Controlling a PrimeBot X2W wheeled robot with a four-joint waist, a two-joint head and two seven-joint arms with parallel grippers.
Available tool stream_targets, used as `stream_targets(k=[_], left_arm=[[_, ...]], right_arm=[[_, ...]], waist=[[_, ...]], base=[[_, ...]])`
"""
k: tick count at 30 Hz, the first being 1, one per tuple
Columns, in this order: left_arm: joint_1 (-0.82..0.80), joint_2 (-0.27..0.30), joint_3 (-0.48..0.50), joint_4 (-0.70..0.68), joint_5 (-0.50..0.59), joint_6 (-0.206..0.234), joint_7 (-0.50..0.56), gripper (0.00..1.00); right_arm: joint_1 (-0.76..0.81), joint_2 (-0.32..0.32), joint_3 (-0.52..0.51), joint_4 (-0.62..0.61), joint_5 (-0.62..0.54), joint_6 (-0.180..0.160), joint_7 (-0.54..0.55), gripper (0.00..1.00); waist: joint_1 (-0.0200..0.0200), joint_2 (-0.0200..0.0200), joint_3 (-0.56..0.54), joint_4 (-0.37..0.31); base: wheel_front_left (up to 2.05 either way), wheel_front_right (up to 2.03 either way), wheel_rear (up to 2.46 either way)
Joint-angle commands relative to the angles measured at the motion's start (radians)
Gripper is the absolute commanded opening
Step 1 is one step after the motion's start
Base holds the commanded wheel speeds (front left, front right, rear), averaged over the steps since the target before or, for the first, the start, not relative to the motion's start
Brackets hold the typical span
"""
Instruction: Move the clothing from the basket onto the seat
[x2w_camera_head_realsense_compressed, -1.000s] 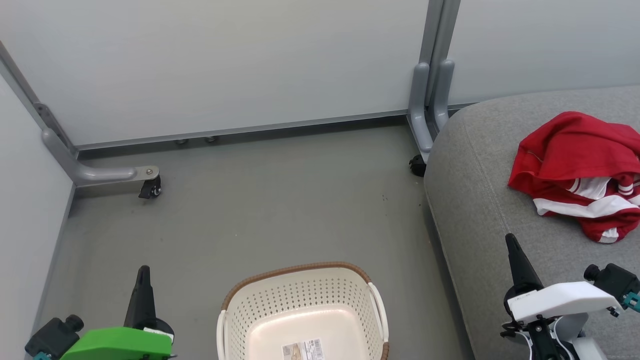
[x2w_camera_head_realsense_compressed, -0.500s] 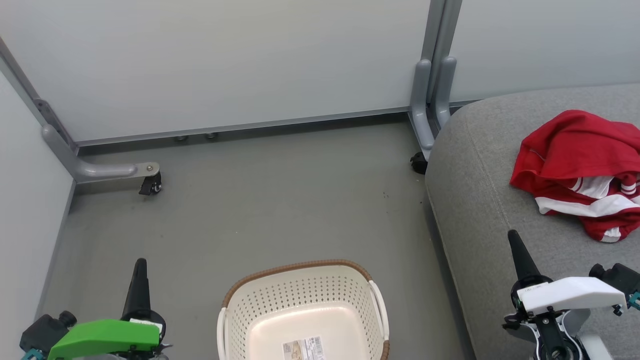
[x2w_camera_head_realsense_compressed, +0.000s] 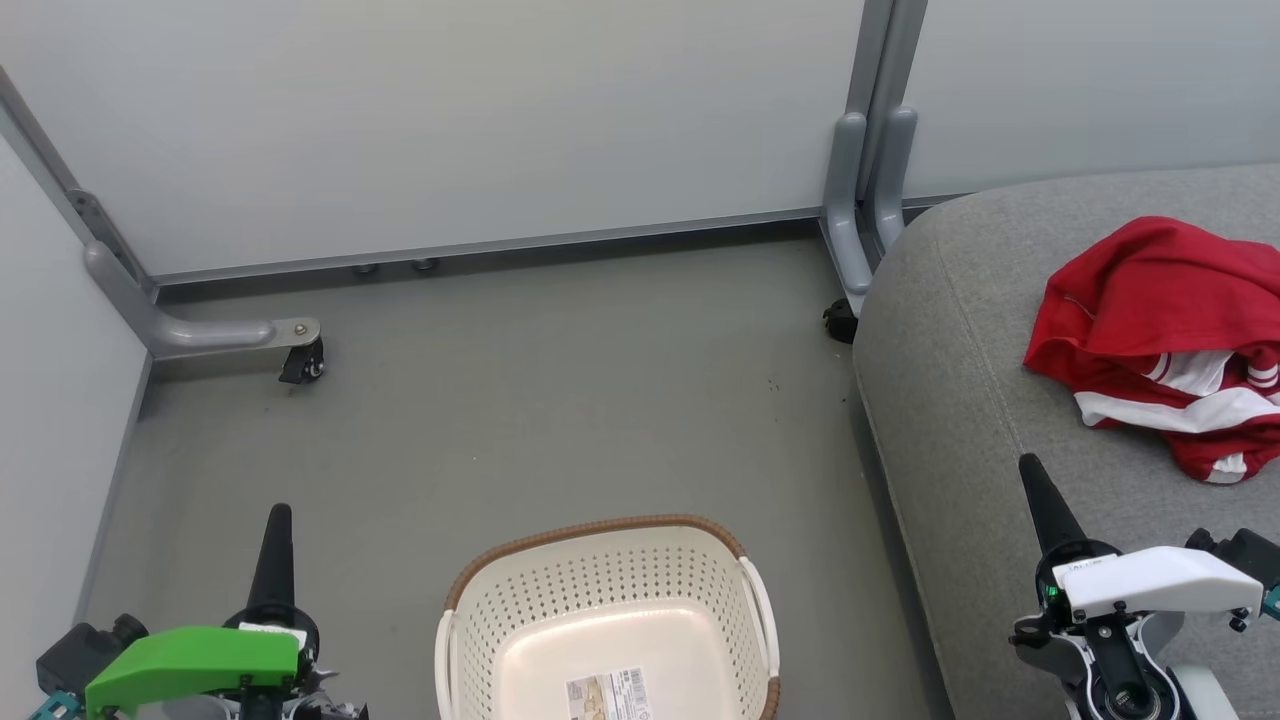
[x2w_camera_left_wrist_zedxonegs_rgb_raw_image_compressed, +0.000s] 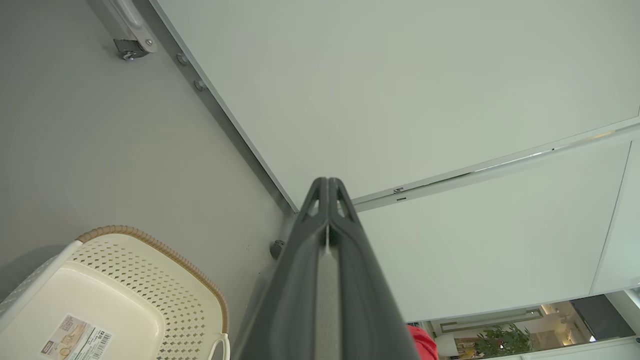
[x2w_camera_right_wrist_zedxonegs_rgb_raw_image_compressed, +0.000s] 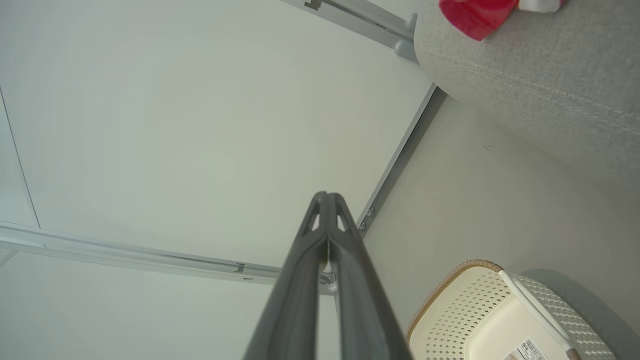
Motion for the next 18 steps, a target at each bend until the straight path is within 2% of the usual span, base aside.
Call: stream_targets(k=[1,18], left_arm=[[-0.027,0.005,0.008,-0.006,-0.025,-0.008,0.007,0.0],[-0.051,0.005,0.023,0.005,-0.158,-0.01,0.046,0.0]], right_arm=[[-0.025,-0.001,-0.007,-0.004,0.021,0.0,0.007,0.0],[-0.038,0.009,-0.035,0.002,0.148,0.0,0.047,0.0]], waist=[[0.0,0.0,0.001,0.0],[0.0,0.0,0.01,0.005]], base=[[0.0,0.0,0.0],[0.0,0.0,0.0]])
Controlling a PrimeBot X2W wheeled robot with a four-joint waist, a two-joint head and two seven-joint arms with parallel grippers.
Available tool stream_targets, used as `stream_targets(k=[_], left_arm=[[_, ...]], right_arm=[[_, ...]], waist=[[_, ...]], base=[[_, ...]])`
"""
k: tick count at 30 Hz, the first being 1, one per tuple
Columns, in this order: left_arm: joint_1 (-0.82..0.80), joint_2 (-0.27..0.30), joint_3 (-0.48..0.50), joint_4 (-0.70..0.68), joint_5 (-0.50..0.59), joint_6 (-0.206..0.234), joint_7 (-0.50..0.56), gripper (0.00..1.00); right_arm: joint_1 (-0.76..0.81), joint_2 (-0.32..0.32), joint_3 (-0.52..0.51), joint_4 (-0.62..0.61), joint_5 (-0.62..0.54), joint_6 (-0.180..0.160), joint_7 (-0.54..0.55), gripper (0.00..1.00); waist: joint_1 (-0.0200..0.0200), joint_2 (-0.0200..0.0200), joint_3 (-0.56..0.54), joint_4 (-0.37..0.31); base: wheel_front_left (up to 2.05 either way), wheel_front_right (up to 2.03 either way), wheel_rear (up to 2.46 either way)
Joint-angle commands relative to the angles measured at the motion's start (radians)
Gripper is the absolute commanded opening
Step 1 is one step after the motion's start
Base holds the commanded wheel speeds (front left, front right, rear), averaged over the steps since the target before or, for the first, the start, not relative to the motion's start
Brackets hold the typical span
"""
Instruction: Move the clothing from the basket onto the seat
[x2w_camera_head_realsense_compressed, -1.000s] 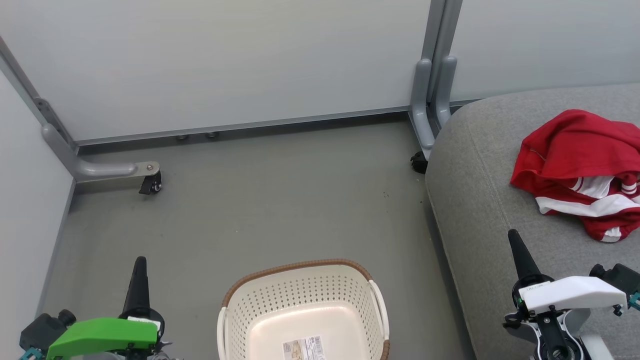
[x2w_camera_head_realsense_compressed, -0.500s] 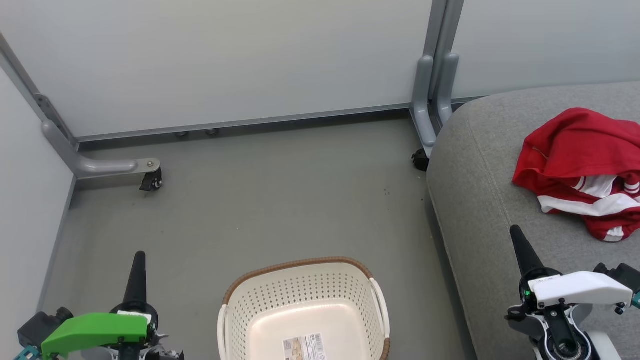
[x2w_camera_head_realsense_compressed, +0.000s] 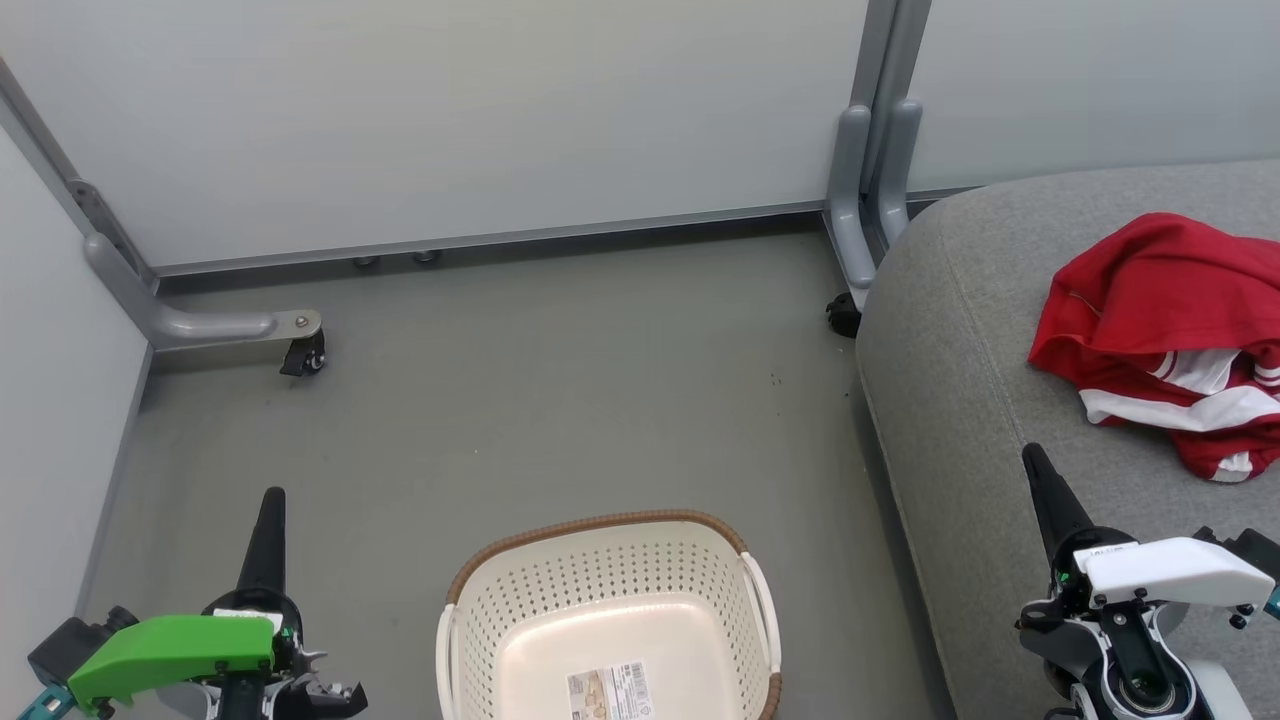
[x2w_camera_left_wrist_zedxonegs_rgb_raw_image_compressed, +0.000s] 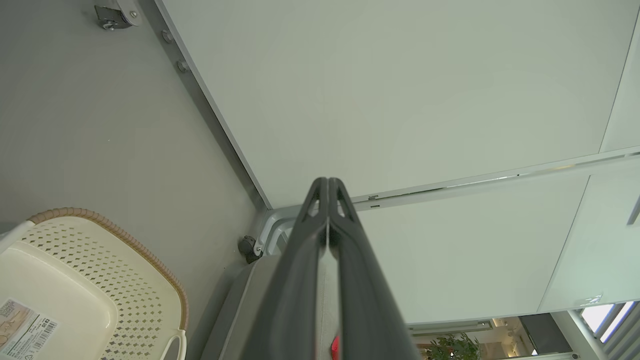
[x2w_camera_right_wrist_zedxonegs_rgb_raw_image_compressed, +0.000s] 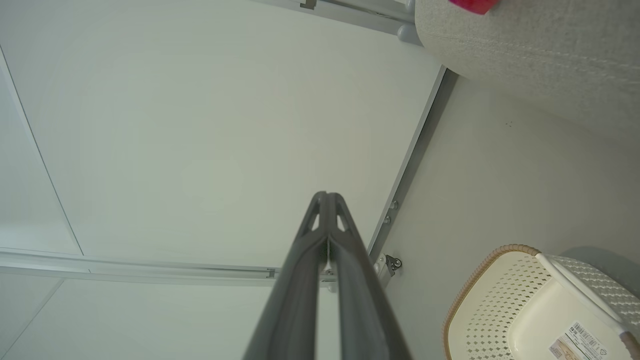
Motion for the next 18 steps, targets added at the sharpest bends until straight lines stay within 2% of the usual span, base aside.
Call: stream_targets(k=[1,18], left_arm=[[-0.025,0.005,0.005,-0.002,-0.025,-0.003,0.008,0.0],[-0.045,0.006,0.019,0.009,-0.139,-0.008,0.041,0.0]], right_arm=[[-0.02,0.002,-0.007,-0.001,0.022,0.0,0.008,0.0],[-0.032,0.009,-0.031,0.004,0.13,0.0,0.042,0.0]], waist=[[0.0,0.0,0.001,0.001],[0.0,0.0,0.01,0.005]], base=[[0.0,0.0,0.0],[0.0,0.0,0.0]])
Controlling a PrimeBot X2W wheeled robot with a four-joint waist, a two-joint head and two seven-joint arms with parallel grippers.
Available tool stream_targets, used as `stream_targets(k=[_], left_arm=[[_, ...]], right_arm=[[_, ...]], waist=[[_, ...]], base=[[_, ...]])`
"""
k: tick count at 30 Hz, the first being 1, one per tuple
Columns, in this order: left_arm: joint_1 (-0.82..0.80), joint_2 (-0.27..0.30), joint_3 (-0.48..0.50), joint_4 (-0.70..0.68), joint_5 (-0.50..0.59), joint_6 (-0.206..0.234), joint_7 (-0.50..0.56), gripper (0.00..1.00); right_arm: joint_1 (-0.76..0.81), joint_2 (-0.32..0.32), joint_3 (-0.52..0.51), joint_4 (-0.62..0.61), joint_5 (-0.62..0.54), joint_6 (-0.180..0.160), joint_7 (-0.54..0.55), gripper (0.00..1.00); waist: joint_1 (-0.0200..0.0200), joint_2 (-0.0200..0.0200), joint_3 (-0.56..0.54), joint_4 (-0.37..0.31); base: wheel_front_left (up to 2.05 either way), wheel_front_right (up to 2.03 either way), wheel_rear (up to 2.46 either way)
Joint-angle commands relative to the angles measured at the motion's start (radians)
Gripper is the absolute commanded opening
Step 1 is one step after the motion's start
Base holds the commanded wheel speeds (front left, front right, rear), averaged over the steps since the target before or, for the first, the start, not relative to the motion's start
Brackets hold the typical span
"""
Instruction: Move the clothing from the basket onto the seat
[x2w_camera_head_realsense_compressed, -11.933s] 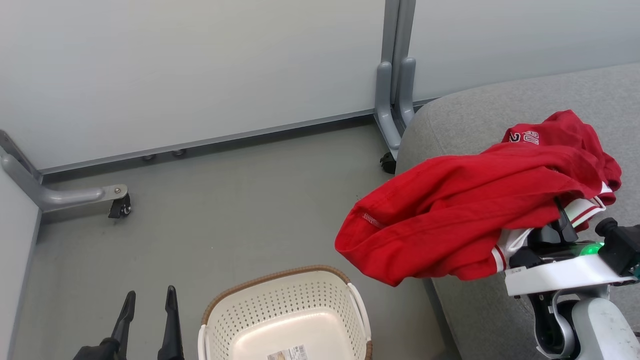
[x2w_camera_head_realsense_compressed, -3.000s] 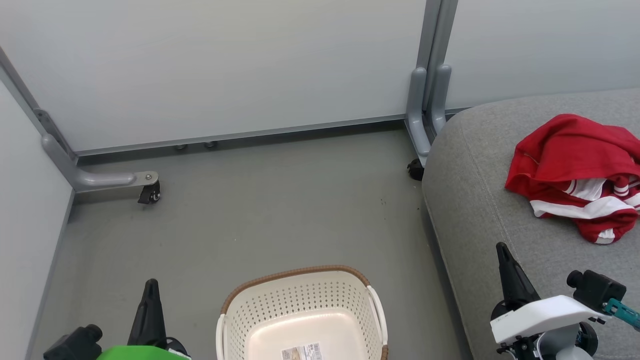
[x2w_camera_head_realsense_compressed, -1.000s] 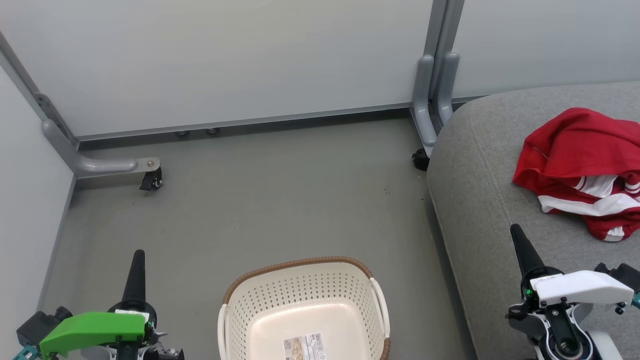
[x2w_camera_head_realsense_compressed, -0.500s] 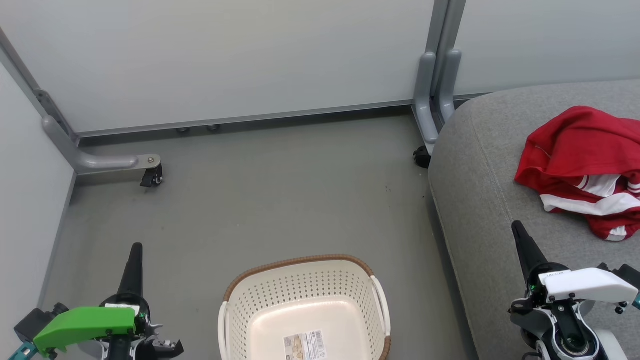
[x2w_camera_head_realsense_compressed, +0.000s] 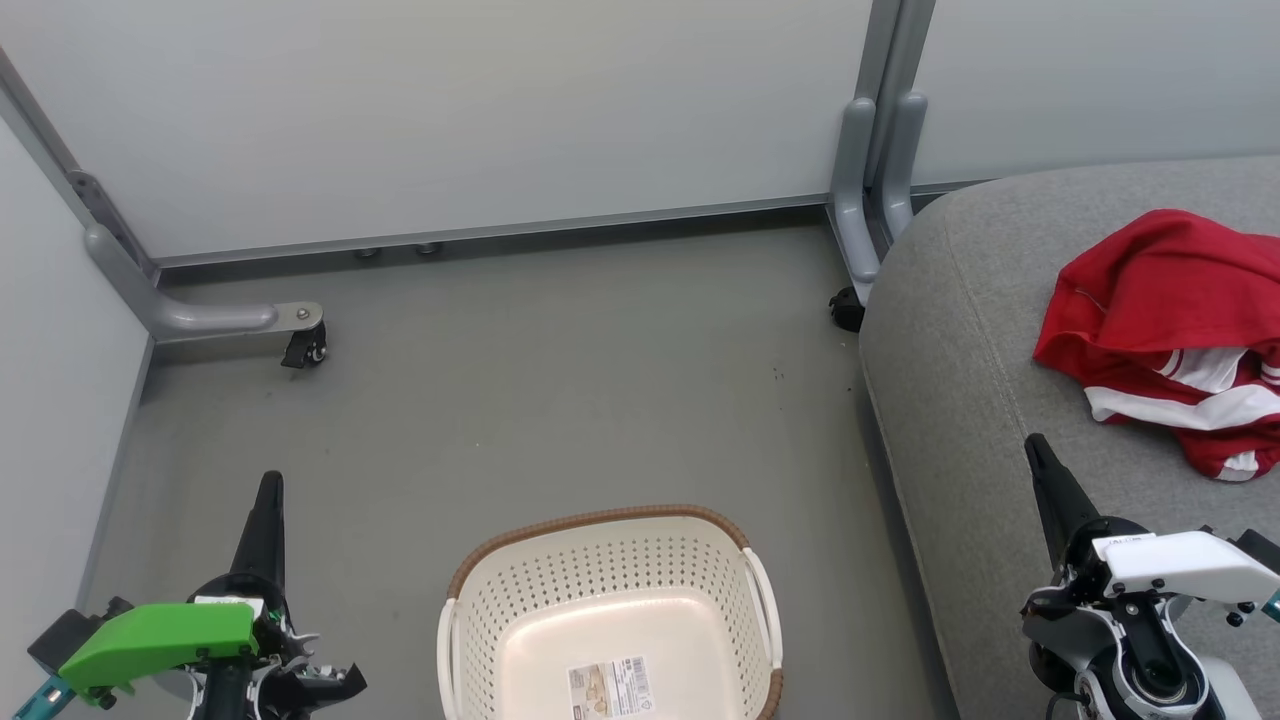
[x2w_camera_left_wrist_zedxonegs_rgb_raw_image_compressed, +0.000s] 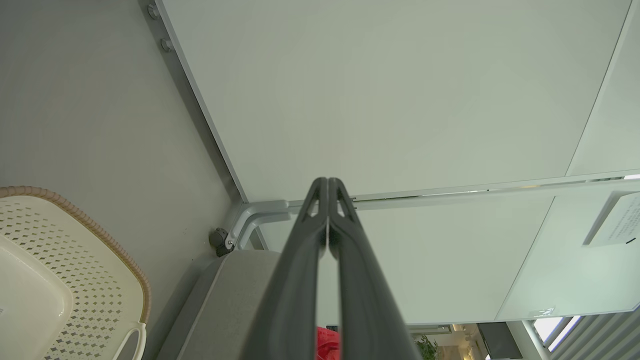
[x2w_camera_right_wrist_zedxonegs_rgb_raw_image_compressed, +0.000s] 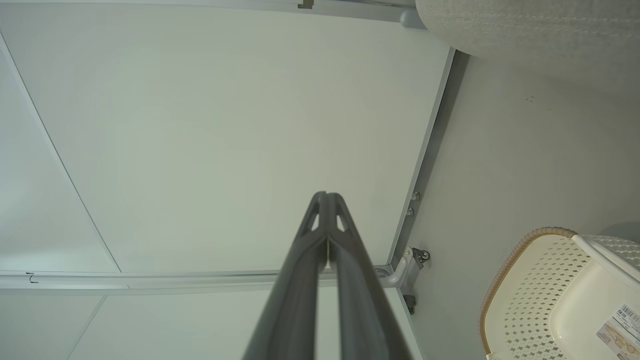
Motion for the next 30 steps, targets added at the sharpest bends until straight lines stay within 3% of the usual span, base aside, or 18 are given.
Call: stream_targets(k=[1,14,30], left_arm=[[-0.02,0.006,0.008,0.003,-0.023,-0.007,0.008,0.0],[-0.035,0.006,0.015,0.009,-0.098,-0.009,0.029,0.0],[-0.032,0.006,0.015,0.009,-0.096,-0.009,0.031,0.0]], right_arm=[[-0.016,0.0,-0.006,0.001,0.02,0.0,0.008,0.0],[-0.022,0.006,-0.022,0.005,0.092,0.0,0.031,0.0],[-0.021,0.007,-0.023,0.005,0.088,0.0,0.031,0.0]], waist=[[0.0,0.0,0.001,0.0],[0.0,0.0,0.008,0.004],[0.0,0.0,0.008,0.004]], base=[[0.0,0.0,0.0],[0.0,0.0,0.0],[0.0,0.0,0.0]])
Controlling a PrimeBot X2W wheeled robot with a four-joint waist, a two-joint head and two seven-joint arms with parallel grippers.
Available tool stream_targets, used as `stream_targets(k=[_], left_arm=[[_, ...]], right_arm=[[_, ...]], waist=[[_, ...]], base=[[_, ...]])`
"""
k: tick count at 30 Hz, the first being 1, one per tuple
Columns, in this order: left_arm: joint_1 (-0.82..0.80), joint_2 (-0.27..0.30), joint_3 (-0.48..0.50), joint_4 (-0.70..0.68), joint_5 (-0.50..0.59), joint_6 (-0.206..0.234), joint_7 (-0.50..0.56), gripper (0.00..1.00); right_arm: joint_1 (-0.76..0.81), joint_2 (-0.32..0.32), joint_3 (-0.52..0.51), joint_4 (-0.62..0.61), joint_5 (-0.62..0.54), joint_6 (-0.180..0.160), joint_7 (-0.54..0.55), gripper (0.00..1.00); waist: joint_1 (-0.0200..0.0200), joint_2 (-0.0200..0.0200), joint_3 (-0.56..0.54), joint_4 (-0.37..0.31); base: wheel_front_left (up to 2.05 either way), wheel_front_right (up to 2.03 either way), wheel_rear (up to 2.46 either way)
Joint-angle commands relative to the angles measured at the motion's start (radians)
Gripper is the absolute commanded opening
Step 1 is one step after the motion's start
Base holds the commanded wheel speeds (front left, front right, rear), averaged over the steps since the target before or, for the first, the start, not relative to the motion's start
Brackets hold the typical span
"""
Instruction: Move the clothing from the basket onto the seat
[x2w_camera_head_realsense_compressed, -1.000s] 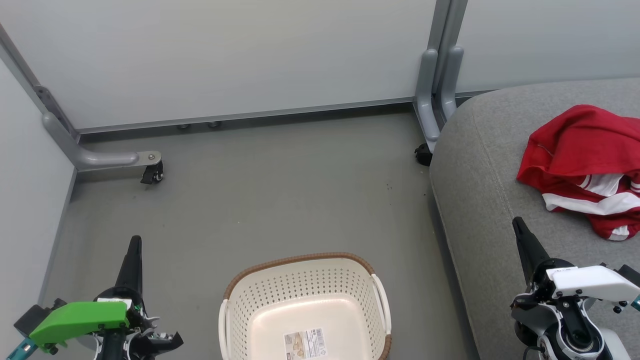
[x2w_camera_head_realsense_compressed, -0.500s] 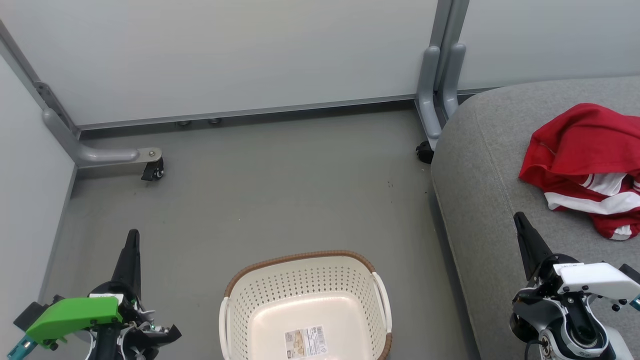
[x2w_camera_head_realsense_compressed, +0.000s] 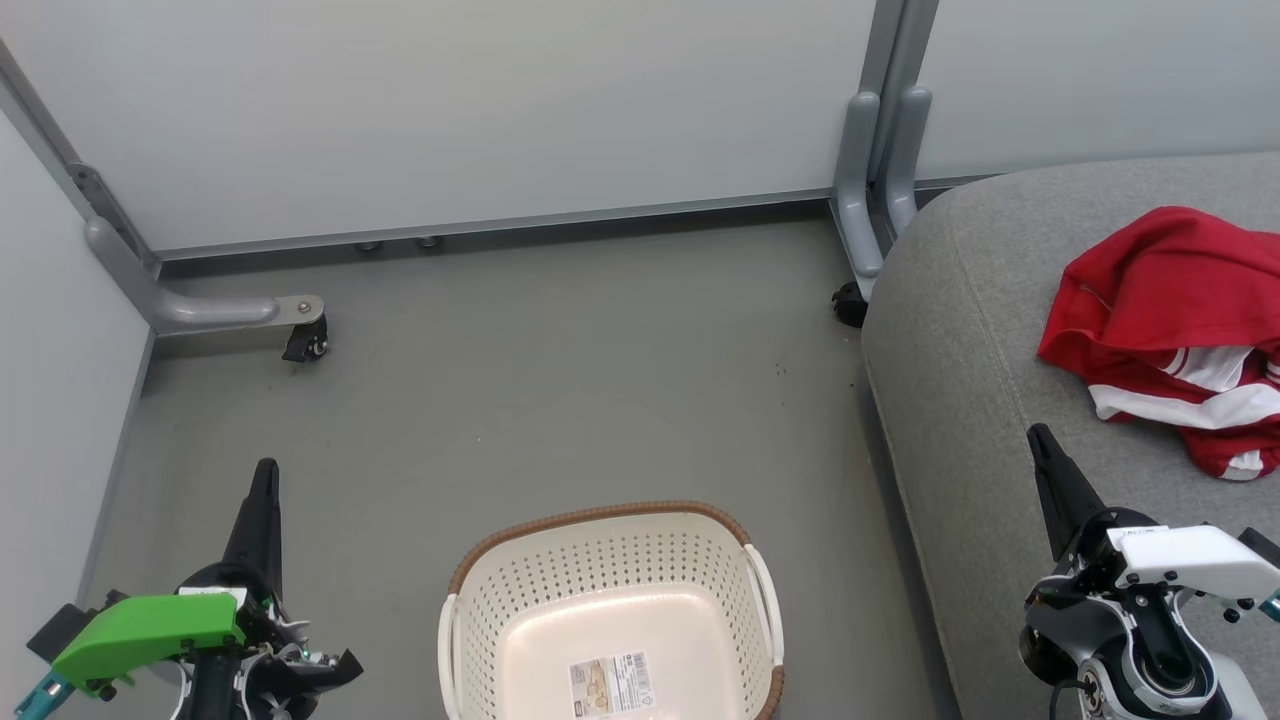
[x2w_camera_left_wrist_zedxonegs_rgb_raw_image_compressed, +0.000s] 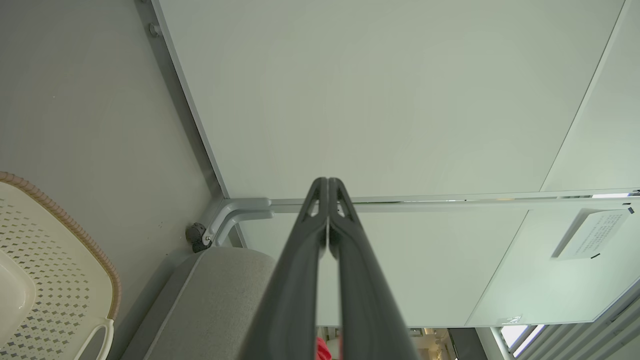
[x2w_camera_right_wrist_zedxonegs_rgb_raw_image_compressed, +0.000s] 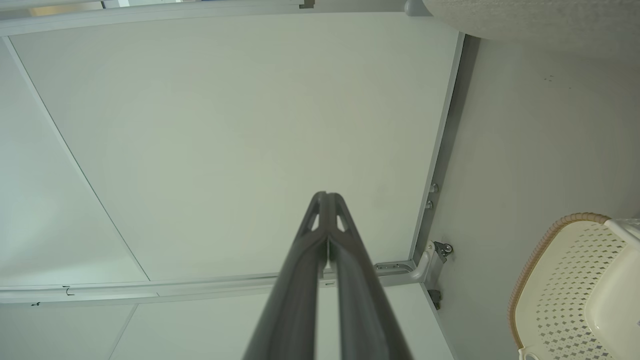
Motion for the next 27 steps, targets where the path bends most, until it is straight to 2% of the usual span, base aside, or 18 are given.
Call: stream_targets(k=[1,27], left_arm=[[-0.011,0.005,0.003,0.001,-0.003,-0.006,0.005,0.0],[-0.011,0.005,0.003,0.001,-0.003,-0.006,0.004,0.0]], right_arm=[[-0.005,-0.001,-0.001,0.003,0.001,0.0,0.001,0.0],[-0.005,0.0,-0.003,0.003,-0.002,0.0,0.003,0.0]], waist=[[0.0,0.0,0.0,0.0],[0.0,0.0,0.0,0.0]], base=[[0.0,0.0,0.0],[0.0,0.0,0.0]])
